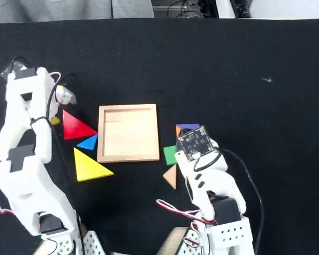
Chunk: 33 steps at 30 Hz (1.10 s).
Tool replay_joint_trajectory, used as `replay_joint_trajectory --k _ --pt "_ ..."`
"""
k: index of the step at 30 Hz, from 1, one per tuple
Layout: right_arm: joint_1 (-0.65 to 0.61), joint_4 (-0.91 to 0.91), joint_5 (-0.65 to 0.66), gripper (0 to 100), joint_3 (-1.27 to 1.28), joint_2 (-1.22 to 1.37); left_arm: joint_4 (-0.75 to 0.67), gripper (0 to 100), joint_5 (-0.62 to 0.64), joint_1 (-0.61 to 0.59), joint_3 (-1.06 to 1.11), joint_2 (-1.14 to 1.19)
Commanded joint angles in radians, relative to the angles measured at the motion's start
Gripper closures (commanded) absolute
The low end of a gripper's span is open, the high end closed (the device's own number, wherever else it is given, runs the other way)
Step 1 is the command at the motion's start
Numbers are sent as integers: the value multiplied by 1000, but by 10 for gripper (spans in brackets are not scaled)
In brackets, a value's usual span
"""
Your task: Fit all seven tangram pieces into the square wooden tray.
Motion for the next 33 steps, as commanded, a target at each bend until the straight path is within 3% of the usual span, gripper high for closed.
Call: replay_joint_trajectory --k 1,5,13,29,33 --pt "20 8 32 986 -4 -74 193 705 -23 10 4 -135" --pt "20 23 32 986 -4 -74 97 705 -48 4 203 -199" --pt "20 26 32 986 -4 -74 -316 705 -37 -47 498 -226" --pt "20 26 32 986 -4 -74 -322 705 -26 50 512 -222" --pt "20 26 32 986 -4 -74 -192 705 2 28 435 -278"
